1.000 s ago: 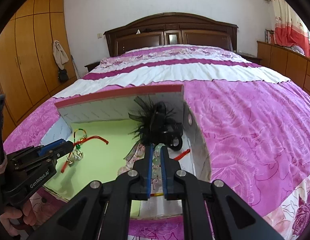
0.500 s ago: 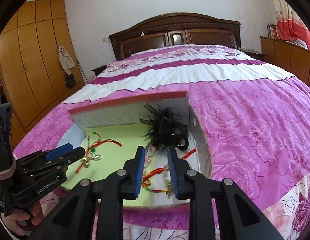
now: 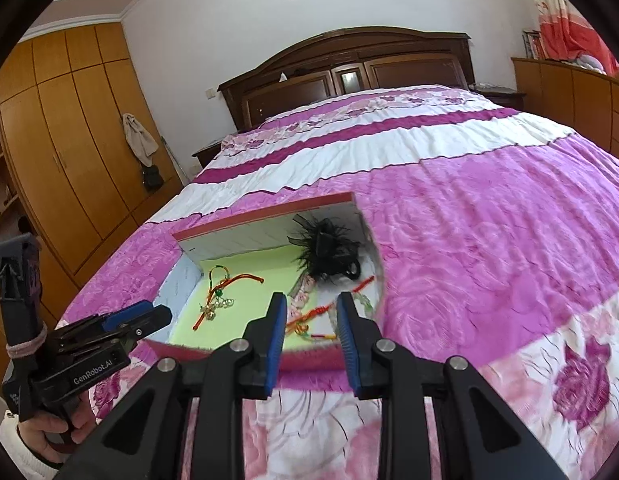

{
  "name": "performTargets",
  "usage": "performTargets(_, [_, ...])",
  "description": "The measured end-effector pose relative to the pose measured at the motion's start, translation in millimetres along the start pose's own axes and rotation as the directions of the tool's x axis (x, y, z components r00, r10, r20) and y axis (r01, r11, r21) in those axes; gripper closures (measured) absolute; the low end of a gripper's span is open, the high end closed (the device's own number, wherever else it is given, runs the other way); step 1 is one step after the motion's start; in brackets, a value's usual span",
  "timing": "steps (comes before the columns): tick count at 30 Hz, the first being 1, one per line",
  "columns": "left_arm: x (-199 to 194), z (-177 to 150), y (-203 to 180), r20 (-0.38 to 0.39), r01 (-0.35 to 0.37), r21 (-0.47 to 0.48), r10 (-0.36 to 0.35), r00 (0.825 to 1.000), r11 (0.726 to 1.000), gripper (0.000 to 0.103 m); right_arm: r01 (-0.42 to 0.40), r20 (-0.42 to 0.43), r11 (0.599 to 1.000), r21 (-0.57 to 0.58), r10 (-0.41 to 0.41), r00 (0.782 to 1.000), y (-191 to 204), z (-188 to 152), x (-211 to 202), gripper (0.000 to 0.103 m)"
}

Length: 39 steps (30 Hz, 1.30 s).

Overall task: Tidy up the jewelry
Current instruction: 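Open both tools to drop the bracelet and earring in the box, then grasp the gold pearl brooch with the left tool while the right tool withdraws from the box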

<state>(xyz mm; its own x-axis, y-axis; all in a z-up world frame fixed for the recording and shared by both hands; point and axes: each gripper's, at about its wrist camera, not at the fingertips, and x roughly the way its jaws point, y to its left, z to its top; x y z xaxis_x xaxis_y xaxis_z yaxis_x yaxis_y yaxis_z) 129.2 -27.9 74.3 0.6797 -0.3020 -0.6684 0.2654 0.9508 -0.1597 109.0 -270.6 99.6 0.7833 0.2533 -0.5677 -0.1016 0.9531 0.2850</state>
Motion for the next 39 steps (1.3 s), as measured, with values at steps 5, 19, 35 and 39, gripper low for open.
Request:
performTargets(5, [-9.5,-10.2,-7.8,-0.025,0.011,0.014,-0.011,1.000,1.000,0.073,0.025,-0.015,1.000,0.001,-0.025,1.000,-3.2,-10.7,-17.8,0.074])
performTargets(19, [-22.1,-50.3,-31.2,-0.137,0.088,0.034,-0.082,0.987,0.996,0.073,0.040,-0.099,0.999,-0.010,-0.040,0.994,0.3,-52.0,-33.4,0.073])
performTargets(35, [-11.5,-95.5,-59.2,-0.255,0.132,0.081,-0.108,0.961,0.988,0.073,0.041,-0.135,0.998,0.041,-0.035,0.990,-24.1,-85.3,-46.6,0.068])
performTargets(39, [-5.2,-102.7,-65.9,-0.271,0.134,0.095,-0.104,0.957,0.986,0.074,0.043,-0.137,0.997,0.062,-0.034,0.990,-36.6,-97.3,-53.4,0.067])
